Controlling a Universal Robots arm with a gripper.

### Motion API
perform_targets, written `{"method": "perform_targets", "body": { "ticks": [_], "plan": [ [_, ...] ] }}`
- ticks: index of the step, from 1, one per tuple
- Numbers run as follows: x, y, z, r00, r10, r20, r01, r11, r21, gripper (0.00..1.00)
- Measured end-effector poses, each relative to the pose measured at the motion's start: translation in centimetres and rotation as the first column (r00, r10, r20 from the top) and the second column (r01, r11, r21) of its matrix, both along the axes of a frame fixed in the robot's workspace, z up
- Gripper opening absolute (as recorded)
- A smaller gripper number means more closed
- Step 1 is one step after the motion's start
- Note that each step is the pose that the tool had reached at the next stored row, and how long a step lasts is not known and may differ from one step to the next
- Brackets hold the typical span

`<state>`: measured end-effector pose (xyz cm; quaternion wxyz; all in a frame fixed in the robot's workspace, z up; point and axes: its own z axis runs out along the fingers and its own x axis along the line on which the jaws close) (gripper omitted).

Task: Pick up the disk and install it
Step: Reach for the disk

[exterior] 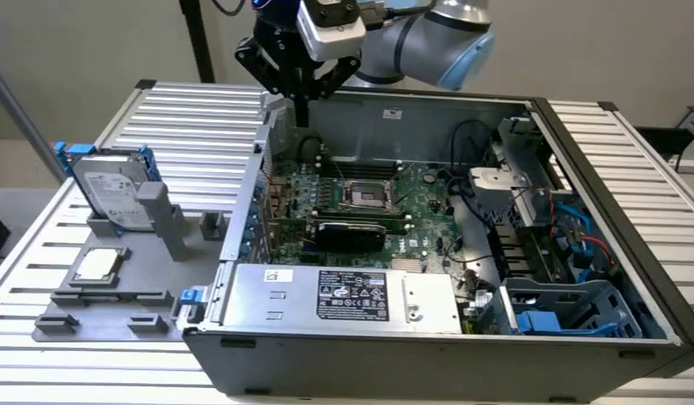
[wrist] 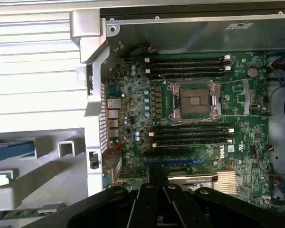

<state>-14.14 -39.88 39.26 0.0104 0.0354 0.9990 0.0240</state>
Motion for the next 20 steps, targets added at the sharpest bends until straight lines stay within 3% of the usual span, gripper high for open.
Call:
{"method": "perform_targets", "body": {
  "ticks": [9,20],
  "plan": [
    [-4.1,0.05,-0.01,1.0000,0.000,0.0000,0.000,1.0000,0.0000,0.11],
    [-9.1,0.46,-0.09,1.0000,0.000,0.0000,0.000,1.0000,0.0000,0.11]
  ]
}}
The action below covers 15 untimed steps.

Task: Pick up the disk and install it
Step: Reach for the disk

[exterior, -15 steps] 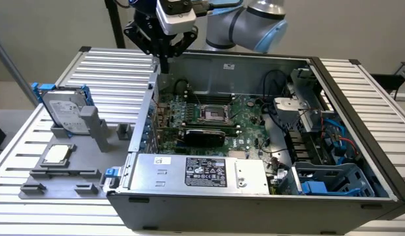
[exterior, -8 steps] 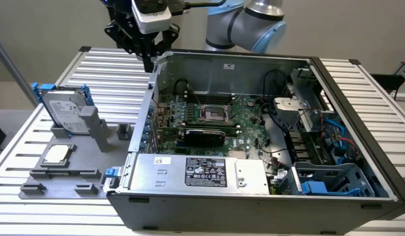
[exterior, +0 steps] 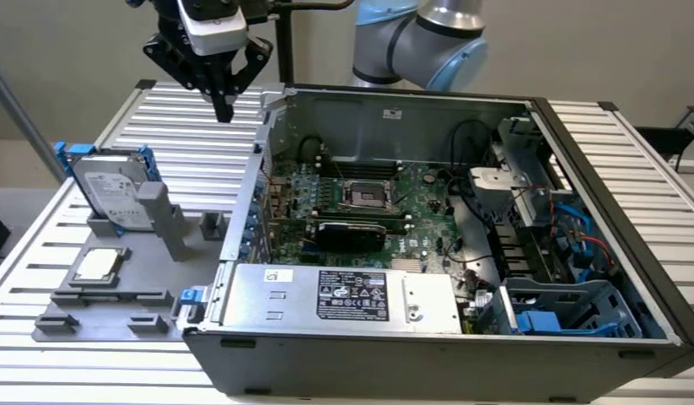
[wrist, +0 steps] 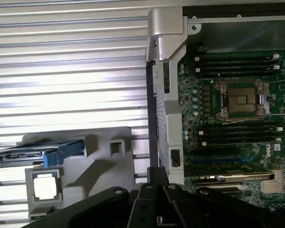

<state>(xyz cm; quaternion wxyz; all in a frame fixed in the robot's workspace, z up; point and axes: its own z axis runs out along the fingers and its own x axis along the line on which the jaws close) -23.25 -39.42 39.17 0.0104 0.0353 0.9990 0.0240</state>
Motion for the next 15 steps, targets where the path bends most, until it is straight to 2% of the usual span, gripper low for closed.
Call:
{"method": "perform_targets", "body": {
  "ticks": [15],
  "plan": [
    [-6.8,0.60,-0.16,1.0000,0.000,0.0000,0.000,1.0000,0.0000,0.11]
  ]
}}
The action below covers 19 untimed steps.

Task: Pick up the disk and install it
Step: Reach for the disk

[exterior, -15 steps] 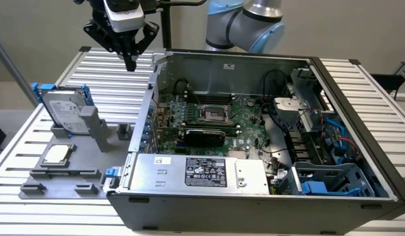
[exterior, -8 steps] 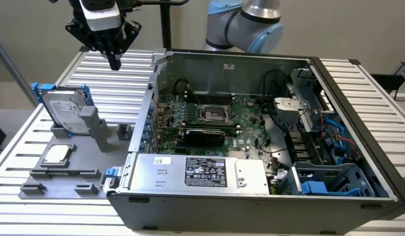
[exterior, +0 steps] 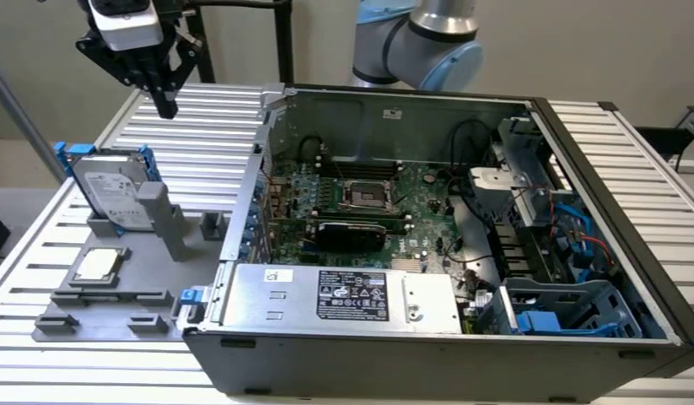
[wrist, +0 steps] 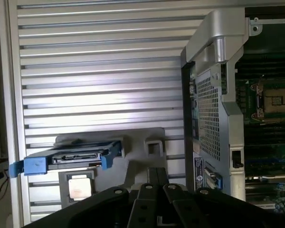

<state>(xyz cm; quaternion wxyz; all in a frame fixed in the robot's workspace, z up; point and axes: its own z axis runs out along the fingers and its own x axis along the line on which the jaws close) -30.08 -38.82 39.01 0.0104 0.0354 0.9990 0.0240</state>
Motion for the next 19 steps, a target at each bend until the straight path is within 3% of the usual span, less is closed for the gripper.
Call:
{"method": "perform_targets", "body": {
  "ticks": [19],
  "plan": [
    [-8.6,0.40,-0.46,1.0000,0.000,0.0000,0.000,1.0000,0.0000,0.11]
  ]
}}
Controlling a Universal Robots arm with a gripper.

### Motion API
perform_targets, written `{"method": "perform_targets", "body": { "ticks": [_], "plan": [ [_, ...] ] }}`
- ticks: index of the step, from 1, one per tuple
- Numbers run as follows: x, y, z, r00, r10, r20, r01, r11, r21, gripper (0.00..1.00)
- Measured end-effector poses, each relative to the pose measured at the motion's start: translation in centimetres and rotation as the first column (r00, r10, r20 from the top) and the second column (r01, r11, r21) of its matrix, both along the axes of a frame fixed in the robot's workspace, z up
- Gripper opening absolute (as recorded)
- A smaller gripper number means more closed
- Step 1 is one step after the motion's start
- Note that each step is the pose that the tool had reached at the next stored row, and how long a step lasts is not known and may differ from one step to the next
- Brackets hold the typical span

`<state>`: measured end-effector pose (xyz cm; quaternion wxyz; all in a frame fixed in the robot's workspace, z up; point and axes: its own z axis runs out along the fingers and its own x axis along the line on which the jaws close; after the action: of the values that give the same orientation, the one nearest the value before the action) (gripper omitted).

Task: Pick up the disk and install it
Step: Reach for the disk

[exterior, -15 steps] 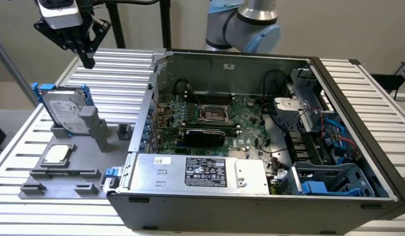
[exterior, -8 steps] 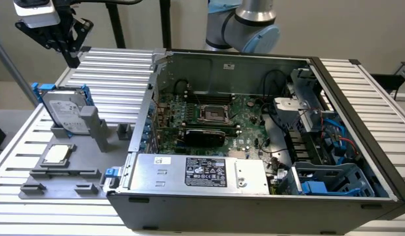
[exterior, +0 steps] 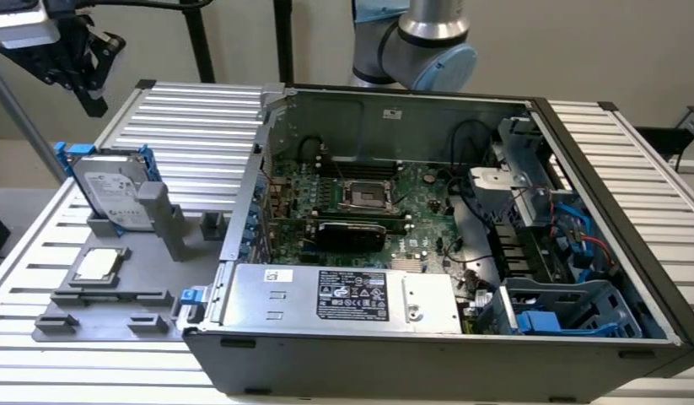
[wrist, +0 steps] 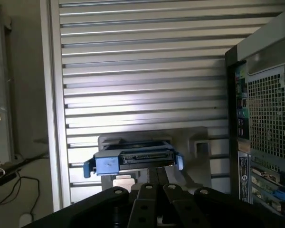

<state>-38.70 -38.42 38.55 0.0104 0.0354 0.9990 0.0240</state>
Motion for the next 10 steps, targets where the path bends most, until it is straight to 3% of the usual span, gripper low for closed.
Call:
{"method": "perform_targets", "body": {
  "ticks": [10],
  "plan": [
    [-4.2,0.00,-0.42,1.0000,0.002,-0.0011,-0.002,1.0000,0.0000,0.11]
  ]
}}
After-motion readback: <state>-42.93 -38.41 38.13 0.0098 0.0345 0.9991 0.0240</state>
